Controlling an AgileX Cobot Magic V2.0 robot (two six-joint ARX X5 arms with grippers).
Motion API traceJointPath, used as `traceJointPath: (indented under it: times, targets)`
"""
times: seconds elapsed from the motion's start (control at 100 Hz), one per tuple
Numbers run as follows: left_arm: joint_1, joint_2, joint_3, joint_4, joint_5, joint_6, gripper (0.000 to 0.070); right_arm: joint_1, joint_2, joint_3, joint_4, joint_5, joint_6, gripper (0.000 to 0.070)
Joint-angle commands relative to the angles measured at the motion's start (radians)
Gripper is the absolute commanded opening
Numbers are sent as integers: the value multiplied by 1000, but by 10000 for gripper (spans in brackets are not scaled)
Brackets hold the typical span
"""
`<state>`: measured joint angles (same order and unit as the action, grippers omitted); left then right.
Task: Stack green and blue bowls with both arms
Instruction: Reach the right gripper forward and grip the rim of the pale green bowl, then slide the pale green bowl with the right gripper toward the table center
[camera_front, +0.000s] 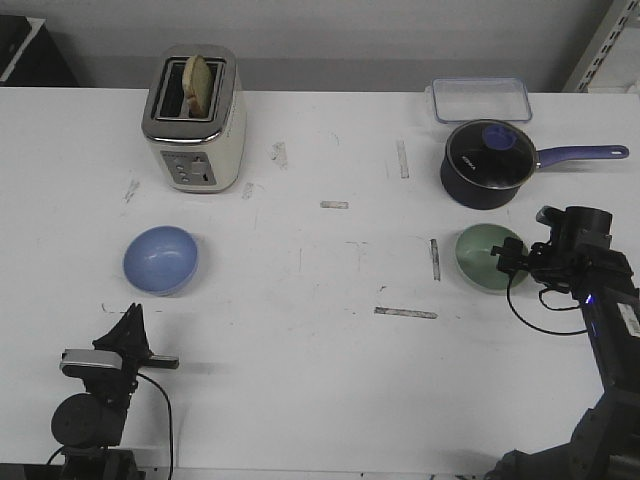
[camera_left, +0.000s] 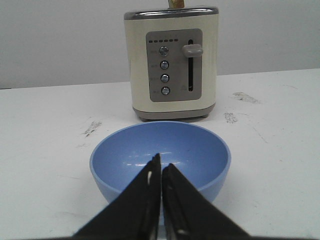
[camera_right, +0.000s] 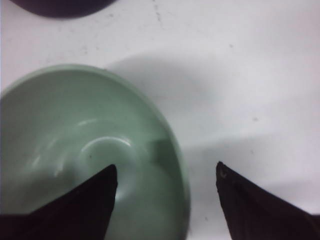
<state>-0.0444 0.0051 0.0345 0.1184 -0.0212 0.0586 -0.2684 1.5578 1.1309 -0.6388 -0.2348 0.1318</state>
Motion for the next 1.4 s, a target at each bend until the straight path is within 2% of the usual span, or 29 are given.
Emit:
traceJointPath:
  times: [0.0,0.3,0.52,0.79,1.0,1.14,1.21,1.39]
  targets:
    - [-2,-2,-22,13,-2,5,4,1,24,16,14,0,20,394]
    - [-2,-2,-22,13,-2,5,4,1,29,16,18,0,26,108]
    - [-2,-2,-22,13,-2,5,4,1,8,16,18,-8,26,7]
    - [-2,-2,-22,13,-2,5,4,3,-59,16,9,-109,77,7]
    - [-2,-2,-22,13,-2,5,4,83,-72,16,-2,-159,190,7]
    - [-2,-2,-22,13,-2,5,4,212,-71,15,14,-154,198,7]
    - [-2,-2,-22,13,-2,5,4,283,-70,15,30,-131,235,7]
    - [-2,-2,-22,13,-2,5,4,479,-61,15,84,2,355,7]
